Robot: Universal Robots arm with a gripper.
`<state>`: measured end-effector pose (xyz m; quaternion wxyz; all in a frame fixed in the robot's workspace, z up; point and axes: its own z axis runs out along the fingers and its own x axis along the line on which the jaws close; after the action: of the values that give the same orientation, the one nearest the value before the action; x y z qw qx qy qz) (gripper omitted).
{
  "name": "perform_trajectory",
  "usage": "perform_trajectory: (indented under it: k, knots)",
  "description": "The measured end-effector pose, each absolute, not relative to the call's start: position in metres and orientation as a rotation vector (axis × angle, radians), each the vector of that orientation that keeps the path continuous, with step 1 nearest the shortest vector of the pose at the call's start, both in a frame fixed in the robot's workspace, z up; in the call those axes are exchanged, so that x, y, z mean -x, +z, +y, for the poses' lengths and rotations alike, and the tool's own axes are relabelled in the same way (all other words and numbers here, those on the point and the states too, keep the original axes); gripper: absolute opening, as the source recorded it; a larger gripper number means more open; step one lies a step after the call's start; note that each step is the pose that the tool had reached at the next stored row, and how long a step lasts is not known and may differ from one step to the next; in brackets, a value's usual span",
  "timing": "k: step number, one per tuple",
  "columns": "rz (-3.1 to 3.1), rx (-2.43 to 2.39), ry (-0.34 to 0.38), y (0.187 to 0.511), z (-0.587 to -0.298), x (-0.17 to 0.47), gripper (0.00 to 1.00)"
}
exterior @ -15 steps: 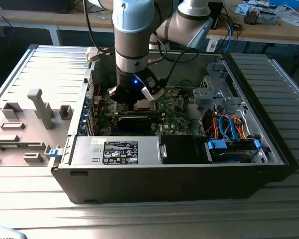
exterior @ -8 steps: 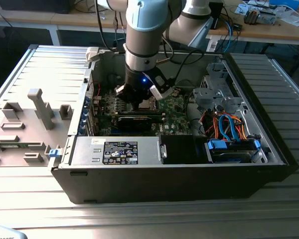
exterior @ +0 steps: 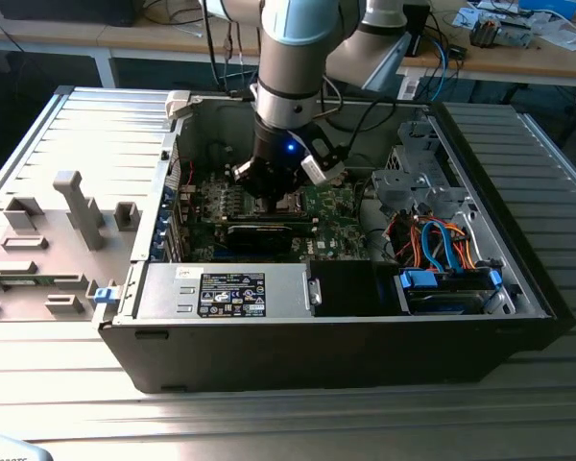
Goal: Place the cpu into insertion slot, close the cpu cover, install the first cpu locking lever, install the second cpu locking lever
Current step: 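Install the second cpu locking lever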
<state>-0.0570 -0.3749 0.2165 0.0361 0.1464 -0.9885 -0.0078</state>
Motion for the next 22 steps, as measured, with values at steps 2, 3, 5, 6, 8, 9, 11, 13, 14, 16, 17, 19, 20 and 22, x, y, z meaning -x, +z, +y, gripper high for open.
perform_trajectory:
  k: [2,3,5,6,8,9,11,13,14,16,17,19,20,22]
  knots:
    - [-3.03,-0.449,-0.021,0.216,-0.374,0.053,0.11]
    - [-3.028,-0.448,-0.017,0.216,-0.373,0.051,0.11]
    - [-3.027,-0.448,-0.01,0.217,-0.371,0.048,0.11]
    - [-3.026,-0.447,-0.003,0.217,-0.37,0.048,0.11]
    - [-3.025,-0.447,0.009,0.219,-0.368,0.047,0.11]
    - [-3.025,-0.447,0.011,0.22,-0.366,0.047,0.11]
    - [-3.025,-0.446,0.014,0.221,-0.363,0.047,0.11]
    - [-3.024,-0.446,0.024,0.223,-0.357,0.046,0.11]
    - [-3.023,-0.446,0.028,0.223,-0.354,0.046,0.11]
    - [-3.023,-0.445,0.032,0.224,-0.346,0.046,0.11]
    - [-3.023,-0.445,0.033,0.225,-0.345,0.046,0.11]
    - [-3.023,-0.445,0.034,0.228,-0.343,0.046,0.11]
    - [-3.023,-0.446,0.034,0.233,-0.343,0.046,0.11]
    - [-3.023,-0.445,0.033,0.235,-0.343,0.046,0.11]
